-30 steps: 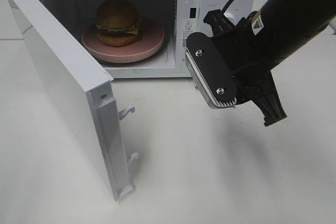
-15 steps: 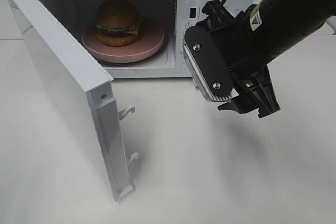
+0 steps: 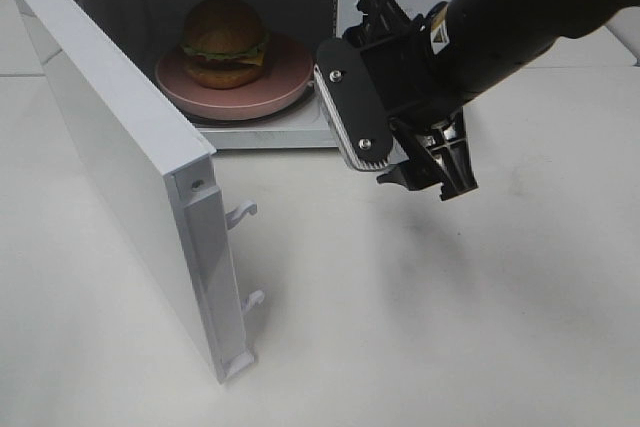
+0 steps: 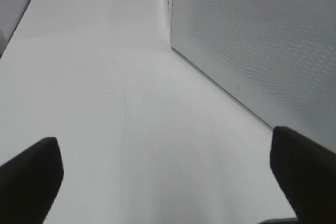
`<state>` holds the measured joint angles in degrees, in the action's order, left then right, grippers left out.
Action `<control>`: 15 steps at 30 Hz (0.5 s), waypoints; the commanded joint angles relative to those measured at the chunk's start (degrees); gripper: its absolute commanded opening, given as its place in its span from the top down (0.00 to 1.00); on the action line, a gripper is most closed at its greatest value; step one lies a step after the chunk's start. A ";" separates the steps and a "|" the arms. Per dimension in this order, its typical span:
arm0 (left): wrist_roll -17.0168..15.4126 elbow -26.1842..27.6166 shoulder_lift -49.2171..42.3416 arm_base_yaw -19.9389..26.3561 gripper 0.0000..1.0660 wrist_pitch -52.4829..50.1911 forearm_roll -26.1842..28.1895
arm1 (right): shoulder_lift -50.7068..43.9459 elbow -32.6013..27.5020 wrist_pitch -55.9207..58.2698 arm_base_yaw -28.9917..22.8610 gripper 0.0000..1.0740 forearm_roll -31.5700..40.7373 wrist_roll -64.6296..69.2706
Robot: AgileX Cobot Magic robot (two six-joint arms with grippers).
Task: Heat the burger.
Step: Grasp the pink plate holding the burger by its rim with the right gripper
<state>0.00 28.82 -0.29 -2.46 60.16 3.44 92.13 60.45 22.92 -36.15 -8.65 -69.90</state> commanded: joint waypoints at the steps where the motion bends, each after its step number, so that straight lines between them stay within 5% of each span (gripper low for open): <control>1: 0.00 -0.23 -1.09 0.17 0.06 -0.80 0.11 | 1.55 1.95 -1.72 -0.06 0.19 -0.34 1.09; 15: 0.00 -0.23 -1.09 0.17 0.06 -0.80 0.11 | 12.61 11.57 -6.36 -0.06 0.19 -0.40 2.98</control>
<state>0.00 28.82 -0.29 -2.46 60.16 3.44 103.76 70.82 17.42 -36.15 -8.77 -68.01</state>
